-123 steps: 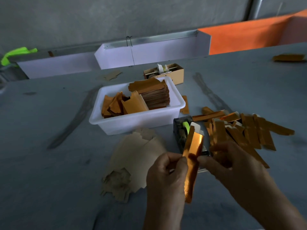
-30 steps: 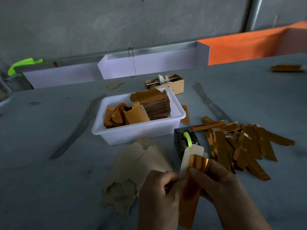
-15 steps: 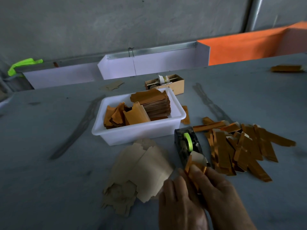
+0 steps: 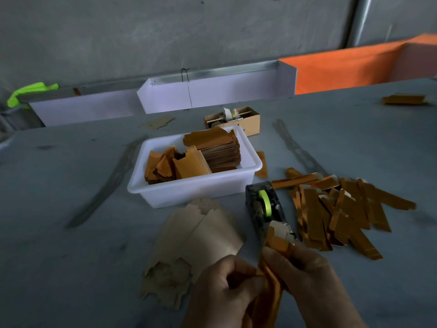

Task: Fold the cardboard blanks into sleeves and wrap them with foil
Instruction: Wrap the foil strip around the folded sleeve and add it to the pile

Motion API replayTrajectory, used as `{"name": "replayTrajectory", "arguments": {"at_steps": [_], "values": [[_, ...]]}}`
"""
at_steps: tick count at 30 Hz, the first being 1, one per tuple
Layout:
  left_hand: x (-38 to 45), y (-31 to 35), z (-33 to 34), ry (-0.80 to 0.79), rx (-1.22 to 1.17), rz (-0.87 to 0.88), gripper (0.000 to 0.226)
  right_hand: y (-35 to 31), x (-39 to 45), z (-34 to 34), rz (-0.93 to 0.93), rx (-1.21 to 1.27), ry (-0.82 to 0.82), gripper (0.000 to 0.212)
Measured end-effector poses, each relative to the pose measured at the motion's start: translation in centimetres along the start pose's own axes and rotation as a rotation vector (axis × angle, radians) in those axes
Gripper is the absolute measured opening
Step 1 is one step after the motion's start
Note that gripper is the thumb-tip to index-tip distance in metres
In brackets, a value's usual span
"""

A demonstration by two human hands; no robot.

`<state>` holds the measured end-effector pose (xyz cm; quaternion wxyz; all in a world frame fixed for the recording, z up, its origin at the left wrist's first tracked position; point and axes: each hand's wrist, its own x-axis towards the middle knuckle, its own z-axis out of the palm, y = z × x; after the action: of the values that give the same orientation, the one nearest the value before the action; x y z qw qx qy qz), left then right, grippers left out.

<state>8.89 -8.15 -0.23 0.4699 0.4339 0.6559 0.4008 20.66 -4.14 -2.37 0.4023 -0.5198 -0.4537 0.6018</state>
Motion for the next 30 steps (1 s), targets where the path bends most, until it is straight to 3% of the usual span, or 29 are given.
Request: {"name": "replayTrajectory", "arguments": {"at_steps": [2,5,7,14,30], "values": [[0.4,-0.2,0.1,0.102,-0.110,0.001,0.031,0.1,0.2,-0.3,-0.071,-0.104,-0.051,0.013],[1.6,-1.1,-0.5,0.104,-0.144,-0.017,0.012,-0.9,1.0,-1.9,-0.295,-0.204,0.139,0.012],[2.5,-2.0,-1.4,0.211,-0.227,-0.048,0.008,-2.0,1.7,-3.5,-0.342,-0.286,0.260,0.012],[3.5,-1.9,1.0,0.264,-0.303,-0.081,0.015,-1.1,4.4,-4.4,-0.003,-0.364,0.027,0.010],[3.8,-0.8,3.1,0.126,-0.412,-0.144,0.013,-0.9,4.8,-2.7,0.039,-0.311,0.017,0.011]]}}
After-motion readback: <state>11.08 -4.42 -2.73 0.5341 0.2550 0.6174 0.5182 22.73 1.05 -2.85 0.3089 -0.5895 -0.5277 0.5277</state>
